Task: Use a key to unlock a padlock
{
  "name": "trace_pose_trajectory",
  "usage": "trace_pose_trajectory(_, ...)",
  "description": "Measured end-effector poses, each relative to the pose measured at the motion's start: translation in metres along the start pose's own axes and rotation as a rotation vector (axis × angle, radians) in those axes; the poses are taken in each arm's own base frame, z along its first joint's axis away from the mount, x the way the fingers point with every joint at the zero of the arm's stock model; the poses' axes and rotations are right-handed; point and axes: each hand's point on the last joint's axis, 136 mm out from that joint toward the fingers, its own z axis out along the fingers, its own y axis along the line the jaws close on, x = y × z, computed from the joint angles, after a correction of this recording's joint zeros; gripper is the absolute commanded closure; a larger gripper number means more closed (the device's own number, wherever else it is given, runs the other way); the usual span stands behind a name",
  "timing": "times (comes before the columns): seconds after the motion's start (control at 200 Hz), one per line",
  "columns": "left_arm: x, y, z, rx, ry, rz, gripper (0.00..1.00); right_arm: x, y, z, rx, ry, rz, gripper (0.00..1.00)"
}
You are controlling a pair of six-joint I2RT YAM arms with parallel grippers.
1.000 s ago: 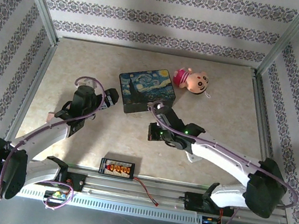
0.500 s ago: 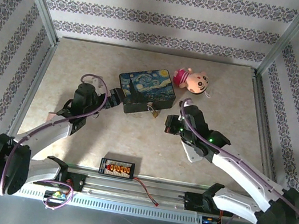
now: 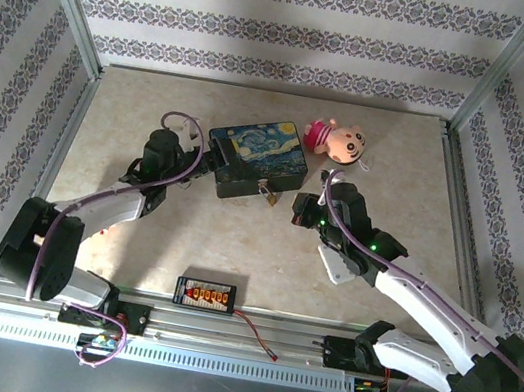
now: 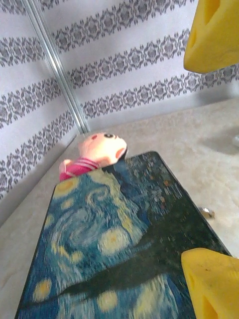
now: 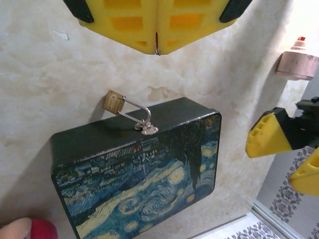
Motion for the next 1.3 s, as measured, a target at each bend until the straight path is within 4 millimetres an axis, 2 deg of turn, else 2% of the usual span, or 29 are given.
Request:
trace_pose_trajectory(0.245, 0.013, -0.011, 0.031, 0.116, 0.067, -0.083, 0.11, -0.004, 0.003, 0.003, -0.015, -0.003, -0.016, 1.00)
trace_pose_trajectory(0.345, 0.016, -0.011, 0.040, 0.147, 0.085, -0.131, 0.15, -0.007, 0.005, 0.003, -0.028, -0.008, -0.013, 1.00)
trace_pose_trajectory(0.735, 0.042, -0.030, 0.052, 0.225, 0.163, -0.170, 0.26, -0.021, 0.020, 0.001, -0.110, -0.039, 0.003, 1.00)
trace_pose_trajectory(0.899, 0.052, -0.041, 0.050, 0.275, 0.200, -0.109, 0.32, -0.035, 0.026, -0.003, -0.149, -0.059, 0.031, 1.00)
trace_pose_trajectory(0.994, 0.059, -0.046, 0.043, 0.294, 0.208, -0.039, 0.39, -0.047, 0.037, -0.009, -0.190, -0.080, 0.040, 1.00)
trace_pose_trajectory(1.064, 0.063, -0.052, 0.037, 0.312, 0.206, 0.027, 0.41, -0.053, 0.046, -0.011, -0.223, -0.090, 0.048, 1.00)
trace_pose_trajectory(1.304, 0.077, -0.104, 0.015, 0.448, 0.168, 0.336, 0.45, -0.060, 0.064, -0.011, -0.303, -0.082, 0.100, 1.00)
